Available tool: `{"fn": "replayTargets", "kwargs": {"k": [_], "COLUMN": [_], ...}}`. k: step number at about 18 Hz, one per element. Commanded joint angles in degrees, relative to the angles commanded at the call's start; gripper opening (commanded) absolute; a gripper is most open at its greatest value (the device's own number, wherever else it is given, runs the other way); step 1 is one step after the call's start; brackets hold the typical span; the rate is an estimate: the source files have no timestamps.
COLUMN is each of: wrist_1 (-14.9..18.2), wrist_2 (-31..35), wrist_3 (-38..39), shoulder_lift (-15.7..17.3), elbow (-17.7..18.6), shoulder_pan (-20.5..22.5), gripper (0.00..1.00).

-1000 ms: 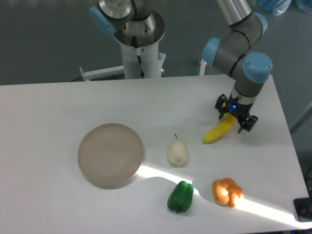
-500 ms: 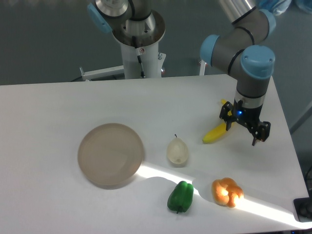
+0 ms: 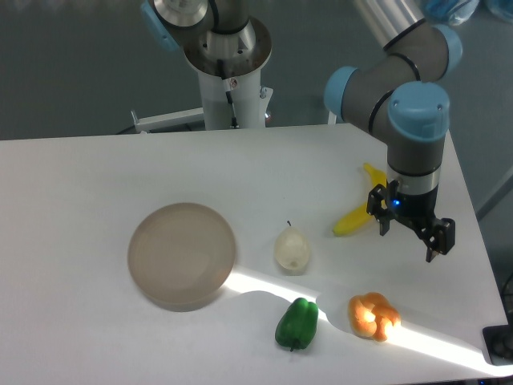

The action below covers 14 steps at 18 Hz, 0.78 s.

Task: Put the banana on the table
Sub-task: 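Move the open gripper away from the banana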

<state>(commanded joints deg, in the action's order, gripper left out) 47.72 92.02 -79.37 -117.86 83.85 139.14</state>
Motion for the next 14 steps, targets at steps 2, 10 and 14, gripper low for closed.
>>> {"fn": "replayTargets", "kwargs": {"k": [2,10,14], "wrist_1": [0.09,0.00,0.00], "wrist_2": [0.09,0.09,0.00], "wrist_3": [1.50,3.35,3.53], "shoulder_lift": [-0.71,-1.41,-1.67], "elbow": [-1.06,-1.85,-2.11], "shoulder_pan": [-0.44,-0.53,-1.41], "gripper": [1.00,1.00,1.00]}}
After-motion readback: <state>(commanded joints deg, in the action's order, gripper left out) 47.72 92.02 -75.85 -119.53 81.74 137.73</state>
